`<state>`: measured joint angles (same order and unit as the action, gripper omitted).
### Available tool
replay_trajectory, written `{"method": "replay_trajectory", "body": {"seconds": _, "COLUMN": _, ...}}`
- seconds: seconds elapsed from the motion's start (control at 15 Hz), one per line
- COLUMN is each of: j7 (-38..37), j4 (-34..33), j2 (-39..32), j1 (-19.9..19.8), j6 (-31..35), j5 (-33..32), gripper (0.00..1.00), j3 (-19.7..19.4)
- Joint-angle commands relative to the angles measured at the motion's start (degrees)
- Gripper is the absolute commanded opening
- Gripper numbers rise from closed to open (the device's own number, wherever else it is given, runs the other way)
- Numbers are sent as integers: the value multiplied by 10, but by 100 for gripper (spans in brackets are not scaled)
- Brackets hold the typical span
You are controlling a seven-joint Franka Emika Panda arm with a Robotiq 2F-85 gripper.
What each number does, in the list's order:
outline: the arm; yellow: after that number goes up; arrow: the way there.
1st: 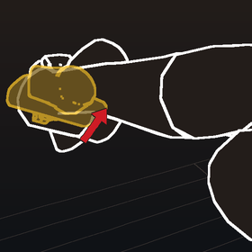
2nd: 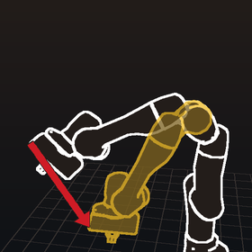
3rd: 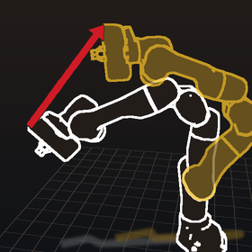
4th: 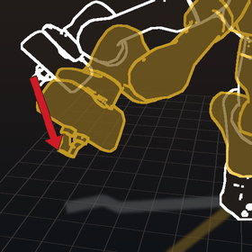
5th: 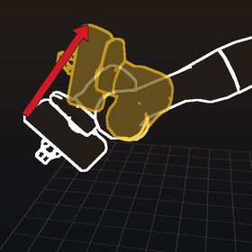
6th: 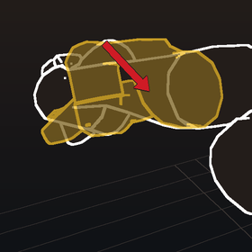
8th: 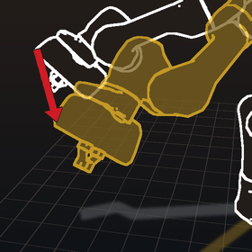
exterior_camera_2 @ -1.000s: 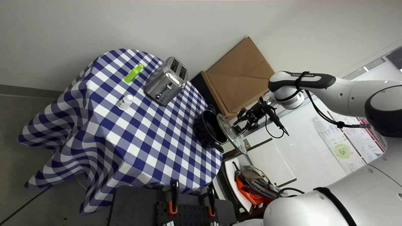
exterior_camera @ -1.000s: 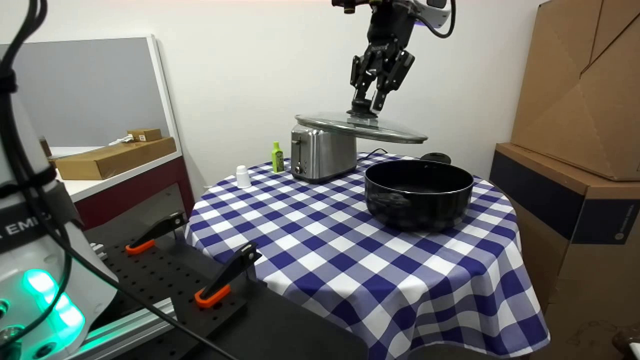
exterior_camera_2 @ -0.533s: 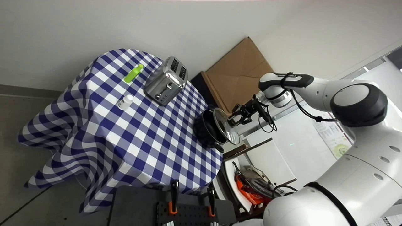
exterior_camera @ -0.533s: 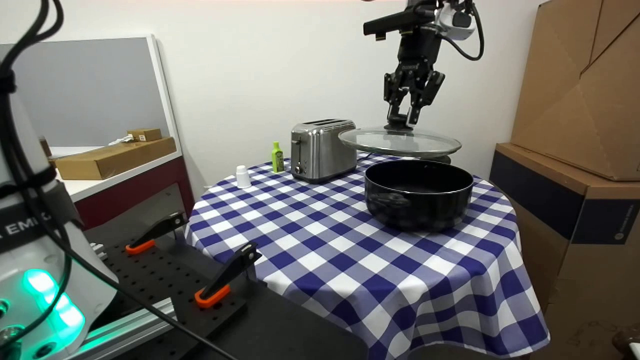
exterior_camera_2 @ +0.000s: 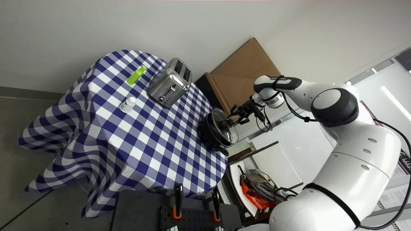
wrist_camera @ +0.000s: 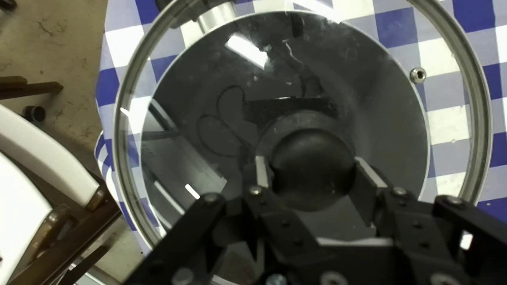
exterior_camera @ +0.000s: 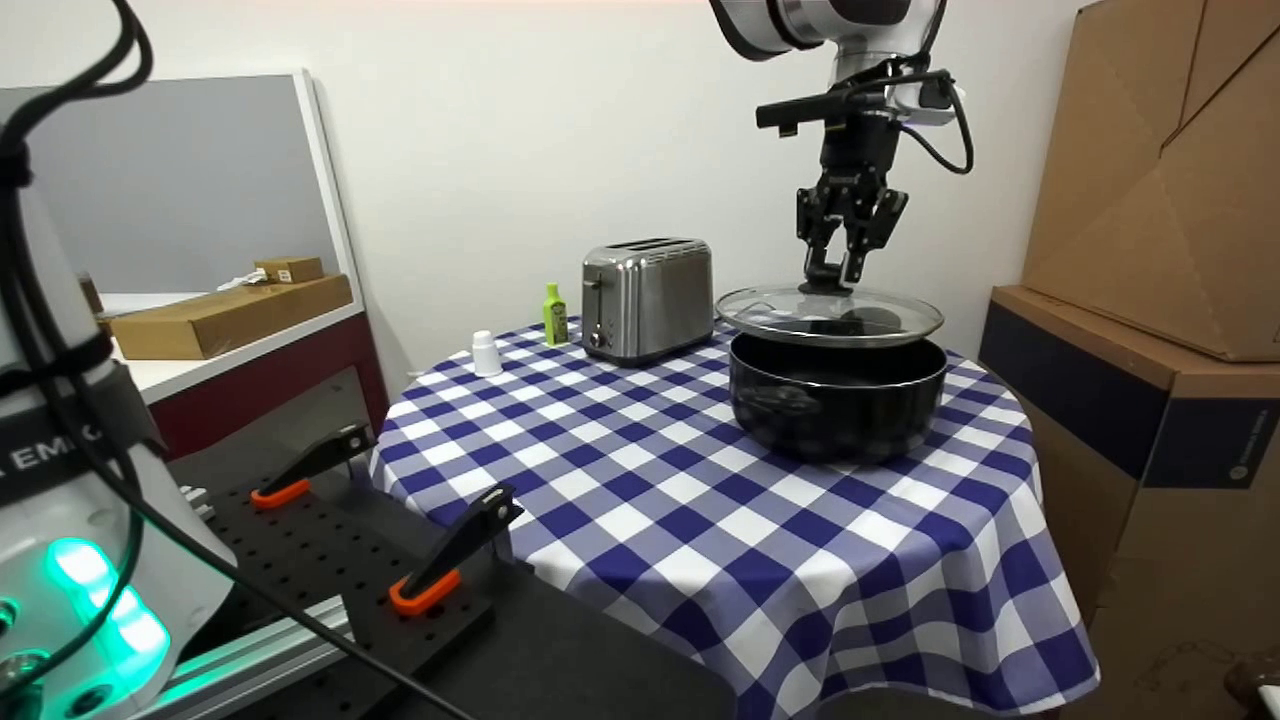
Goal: Put the lid on the pot
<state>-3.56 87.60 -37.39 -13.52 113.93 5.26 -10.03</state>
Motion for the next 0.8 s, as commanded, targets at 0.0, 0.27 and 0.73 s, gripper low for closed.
{"method": "replay_trajectory", "body": {"seconds": 0.0, "j7": -18, "j4": -63, "j2": -42, "j1": -9, "j6": -11, "j5": 5, "gripper": 25, "j3": 5}}
{"method": "replay_trajectory", "body": {"seconds": 0.27, "j7": -25, "j4": -84, "j2": -68, "j1": -12, "j6": -12, "j5": 5, "gripper": 25, "j3": 5}}
{"method": "replay_trajectory", "body": {"seconds": 0.73, "j7": -30, "j4": -90, "j2": -84, "j1": -17, "j6": -2, "j5": 5, "gripper": 25, "j3": 4}}
